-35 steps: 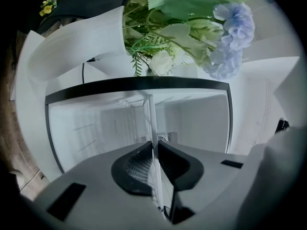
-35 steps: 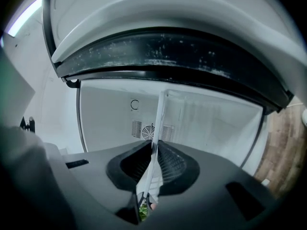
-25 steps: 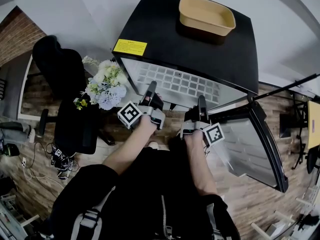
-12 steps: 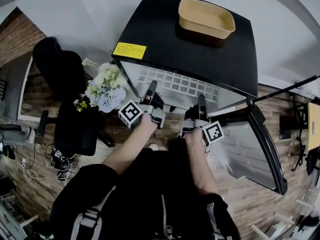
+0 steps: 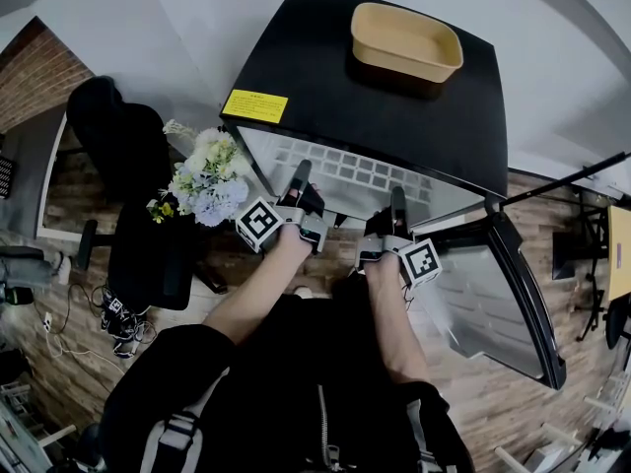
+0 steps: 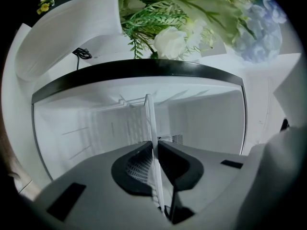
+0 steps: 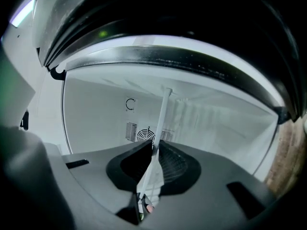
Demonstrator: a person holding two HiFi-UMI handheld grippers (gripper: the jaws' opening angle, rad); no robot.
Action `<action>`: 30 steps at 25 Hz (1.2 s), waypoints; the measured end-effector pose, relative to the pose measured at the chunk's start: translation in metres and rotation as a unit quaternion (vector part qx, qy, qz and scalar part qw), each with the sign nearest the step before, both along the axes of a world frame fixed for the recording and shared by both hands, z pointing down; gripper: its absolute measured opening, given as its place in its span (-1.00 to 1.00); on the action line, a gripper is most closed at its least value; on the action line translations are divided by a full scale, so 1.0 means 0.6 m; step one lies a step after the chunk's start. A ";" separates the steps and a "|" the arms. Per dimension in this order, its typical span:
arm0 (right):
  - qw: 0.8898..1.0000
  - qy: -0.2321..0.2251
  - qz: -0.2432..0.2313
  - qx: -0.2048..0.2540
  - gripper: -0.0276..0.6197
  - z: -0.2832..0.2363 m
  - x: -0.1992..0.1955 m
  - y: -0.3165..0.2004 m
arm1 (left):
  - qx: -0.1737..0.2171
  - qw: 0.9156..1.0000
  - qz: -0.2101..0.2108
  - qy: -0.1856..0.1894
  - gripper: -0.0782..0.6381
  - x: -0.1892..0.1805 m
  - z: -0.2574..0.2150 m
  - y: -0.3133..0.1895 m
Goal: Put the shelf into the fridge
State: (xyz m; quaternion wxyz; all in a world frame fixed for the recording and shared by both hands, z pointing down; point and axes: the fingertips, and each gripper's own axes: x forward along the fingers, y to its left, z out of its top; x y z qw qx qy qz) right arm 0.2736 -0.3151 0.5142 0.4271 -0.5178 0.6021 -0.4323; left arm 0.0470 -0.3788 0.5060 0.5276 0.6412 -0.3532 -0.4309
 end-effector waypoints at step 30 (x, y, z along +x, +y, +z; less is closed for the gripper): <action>0.989 0.138 -0.057 -0.015 -0.82 0.002 -0.042 0.057 | 0.038 0.984 0.037 -0.167 -0.66 -0.009 0.009 0.069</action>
